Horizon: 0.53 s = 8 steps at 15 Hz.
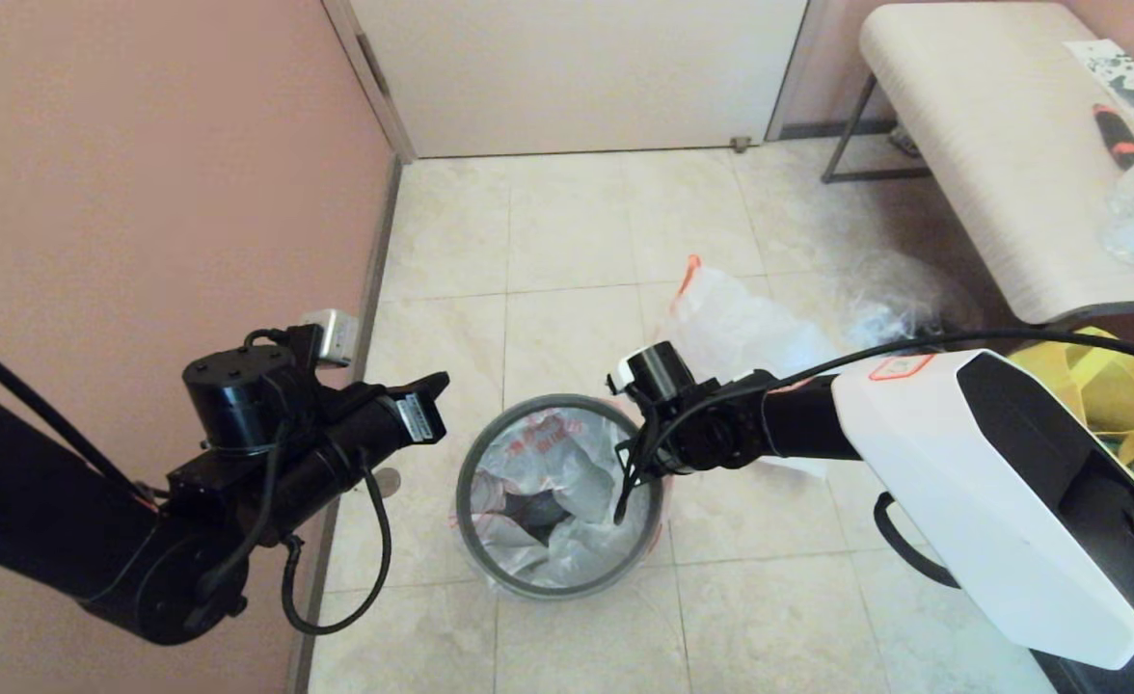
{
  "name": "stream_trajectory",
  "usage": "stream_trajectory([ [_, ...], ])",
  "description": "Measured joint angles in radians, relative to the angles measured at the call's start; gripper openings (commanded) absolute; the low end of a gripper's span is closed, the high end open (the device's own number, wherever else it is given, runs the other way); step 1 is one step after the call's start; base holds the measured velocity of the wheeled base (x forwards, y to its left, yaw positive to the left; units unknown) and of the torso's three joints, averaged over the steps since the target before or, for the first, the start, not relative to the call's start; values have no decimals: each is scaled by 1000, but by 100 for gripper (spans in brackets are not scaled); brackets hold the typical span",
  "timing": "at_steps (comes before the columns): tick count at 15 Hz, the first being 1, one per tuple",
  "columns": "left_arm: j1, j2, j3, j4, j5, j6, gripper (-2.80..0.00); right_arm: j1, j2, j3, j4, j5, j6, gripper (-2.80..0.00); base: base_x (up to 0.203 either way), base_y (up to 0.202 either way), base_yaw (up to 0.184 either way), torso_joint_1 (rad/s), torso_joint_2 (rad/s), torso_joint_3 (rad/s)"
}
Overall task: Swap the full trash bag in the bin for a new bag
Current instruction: Place the trash can ring on the trash can
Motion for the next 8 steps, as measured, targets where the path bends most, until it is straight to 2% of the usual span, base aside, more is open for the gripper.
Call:
stream_trajectory([
  [4, -4, -1, 0, 0, -1, 0, -280, 9, 13, -2, -6, -7, -15, -280, 0, 0, 0, 0, 0, 0],
  [8, -4, -2, 0, 0, -1, 0, -280, 10, 63, -4, -90, -20, -88, -280, 0, 0, 0, 0, 0, 0],
])
